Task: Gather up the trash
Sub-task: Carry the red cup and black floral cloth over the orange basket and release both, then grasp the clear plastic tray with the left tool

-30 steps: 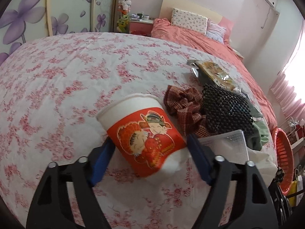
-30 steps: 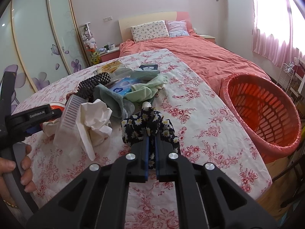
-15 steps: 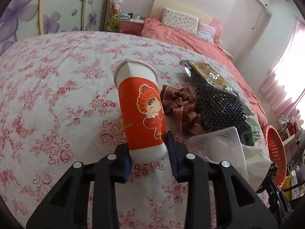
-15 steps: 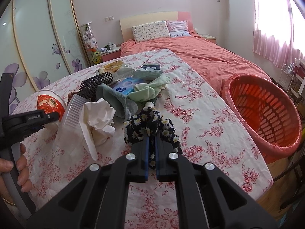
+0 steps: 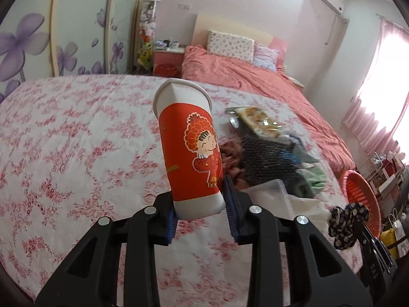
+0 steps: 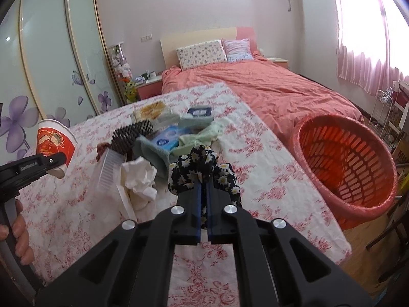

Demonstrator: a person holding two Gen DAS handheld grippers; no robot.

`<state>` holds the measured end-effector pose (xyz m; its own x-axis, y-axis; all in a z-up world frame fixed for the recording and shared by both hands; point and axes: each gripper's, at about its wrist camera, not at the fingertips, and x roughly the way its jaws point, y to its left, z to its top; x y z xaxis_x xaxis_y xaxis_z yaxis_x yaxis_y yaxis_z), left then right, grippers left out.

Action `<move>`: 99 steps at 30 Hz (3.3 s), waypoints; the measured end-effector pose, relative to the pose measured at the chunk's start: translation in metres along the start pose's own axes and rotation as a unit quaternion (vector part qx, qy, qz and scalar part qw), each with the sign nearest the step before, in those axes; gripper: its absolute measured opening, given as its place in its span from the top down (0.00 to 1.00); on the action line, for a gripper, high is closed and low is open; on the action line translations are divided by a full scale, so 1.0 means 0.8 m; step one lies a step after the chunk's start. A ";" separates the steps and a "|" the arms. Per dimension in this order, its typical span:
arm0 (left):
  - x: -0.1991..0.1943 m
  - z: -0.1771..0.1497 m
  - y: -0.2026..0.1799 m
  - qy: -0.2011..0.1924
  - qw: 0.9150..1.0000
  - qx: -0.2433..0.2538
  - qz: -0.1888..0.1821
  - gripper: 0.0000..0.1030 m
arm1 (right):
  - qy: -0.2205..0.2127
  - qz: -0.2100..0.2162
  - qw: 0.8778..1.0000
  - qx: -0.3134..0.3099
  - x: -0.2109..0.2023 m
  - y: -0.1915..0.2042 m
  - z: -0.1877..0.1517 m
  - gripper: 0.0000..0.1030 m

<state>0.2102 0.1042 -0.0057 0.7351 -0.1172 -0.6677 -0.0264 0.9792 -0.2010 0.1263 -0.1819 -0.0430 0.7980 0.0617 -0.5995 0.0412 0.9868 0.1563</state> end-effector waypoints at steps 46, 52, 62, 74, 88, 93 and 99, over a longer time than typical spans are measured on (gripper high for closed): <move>0.068 -0.071 -0.390 0.095 0.931 0.217 -0.279 0.69 | -0.102 -0.127 0.973 0.163 -0.036 -0.308 0.057 0.96; 0.077 -0.078 -0.402 0.105 0.929 0.225 -0.274 0.67 | -0.099 -0.117 0.972 0.178 -0.022 -0.324 0.061 0.90; 0.081 -0.082 -0.397 0.112 0.936 0.219 -0.251 0.49 | -0.099 -0.129 0.968 0.192 -0.024 -0.340 0.054 0.66; 0.035 -0.064 -0.316 0.073 0.960 0.189 -0.195 0.43 | -0.088 -0.134 0.977 0.141 -0.044 -0.286 0.048 0.60; -0.005 -0.030 -0.149 0.027 0.991 0.098 -0.091 0.42 | -0.048 -0.040 0.997 0.053 -0.032 -0.132 0.037 0.60; -0.001 -0.023 -0.102 0.022 0.996 0.068 -0.055 0.41 | -0.030 -0.021 0.999 0.031 -0.013 -0.093 0.035 0.60; 0.020 -0.023 -0.068 0.041 0.998 0.037 -0.035 0.40 | -0.015 -0.009 1.000 0.010 0.006 -0.067 0.032 0.60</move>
<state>0.2109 0.0459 -0.0190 0.6753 -0.1966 -0.7109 0.0759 0.9772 -0.1982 0.1429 -0.2383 -0.0343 0.8144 0.0387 -0.5790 0.0682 0.9845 0.1617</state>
